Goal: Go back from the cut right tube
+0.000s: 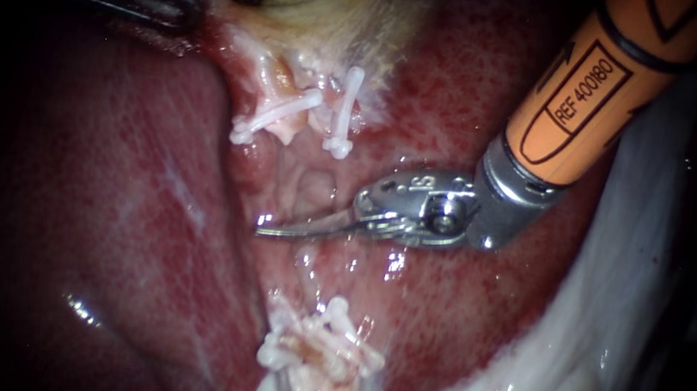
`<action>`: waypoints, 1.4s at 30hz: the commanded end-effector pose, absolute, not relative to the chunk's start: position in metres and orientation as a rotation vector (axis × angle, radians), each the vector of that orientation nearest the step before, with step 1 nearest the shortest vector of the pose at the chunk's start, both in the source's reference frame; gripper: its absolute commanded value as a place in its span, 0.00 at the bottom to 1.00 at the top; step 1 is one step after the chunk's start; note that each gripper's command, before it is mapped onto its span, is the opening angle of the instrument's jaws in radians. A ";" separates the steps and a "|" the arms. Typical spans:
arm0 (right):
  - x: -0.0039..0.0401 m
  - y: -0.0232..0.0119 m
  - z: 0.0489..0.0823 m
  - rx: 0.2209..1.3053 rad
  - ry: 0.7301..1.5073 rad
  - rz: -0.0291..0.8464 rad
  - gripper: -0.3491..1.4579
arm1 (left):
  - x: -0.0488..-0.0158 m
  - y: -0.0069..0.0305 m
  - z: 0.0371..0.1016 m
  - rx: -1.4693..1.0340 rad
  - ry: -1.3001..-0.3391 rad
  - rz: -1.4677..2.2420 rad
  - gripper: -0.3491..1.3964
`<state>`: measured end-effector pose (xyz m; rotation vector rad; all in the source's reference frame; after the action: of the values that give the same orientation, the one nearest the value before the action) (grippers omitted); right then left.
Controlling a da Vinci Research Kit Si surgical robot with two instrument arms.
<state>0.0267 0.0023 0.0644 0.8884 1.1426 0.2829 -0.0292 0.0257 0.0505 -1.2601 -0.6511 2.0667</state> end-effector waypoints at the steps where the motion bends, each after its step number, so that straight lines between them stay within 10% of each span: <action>1: 0.0268 0.0023 0.0643 0.890 1.146 0.282 0.00 | -0.0293 0.0257 0.0506 -1.260 -0.652 2.067 0.00; 3: 0.0269 0.0022 0.0642 0.891 1.155 0.284 0.12 | -0.0293 0.0257 0.0506 -1.260 -0.652 2.067 0.00; 6: 0.0277 0.0021 0.0640 0.894 1.178 0.291 0.78 | -0.0293 0.0257 0.0507 -1.260 -0.652 2.067 0.00; 9: 0.0284 0.0021 0.0639 0.898 1.198 0.296 0.94 | -0.0293 0.0257 0.0507 -1.260 -0.652 2.067 0.00; 22: 0.0247 0.0022 0.0619 0.725 1.174 0.373 0.99 | -0.0292 0.0257 0.0509 -1.260 -0.652 2.067 0.00; 42: 0.0102 0.0036 0.0584 0.335 0.932 0.206 0.99 | -0.0292 0.0255 0.0513 -1.260 -0.649 2.068 0.00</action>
<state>0.0100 0.0037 0.0584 0.3302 0.9298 0.2071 -0.0292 0.0255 0.0513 -1.2608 -0.6494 2.0681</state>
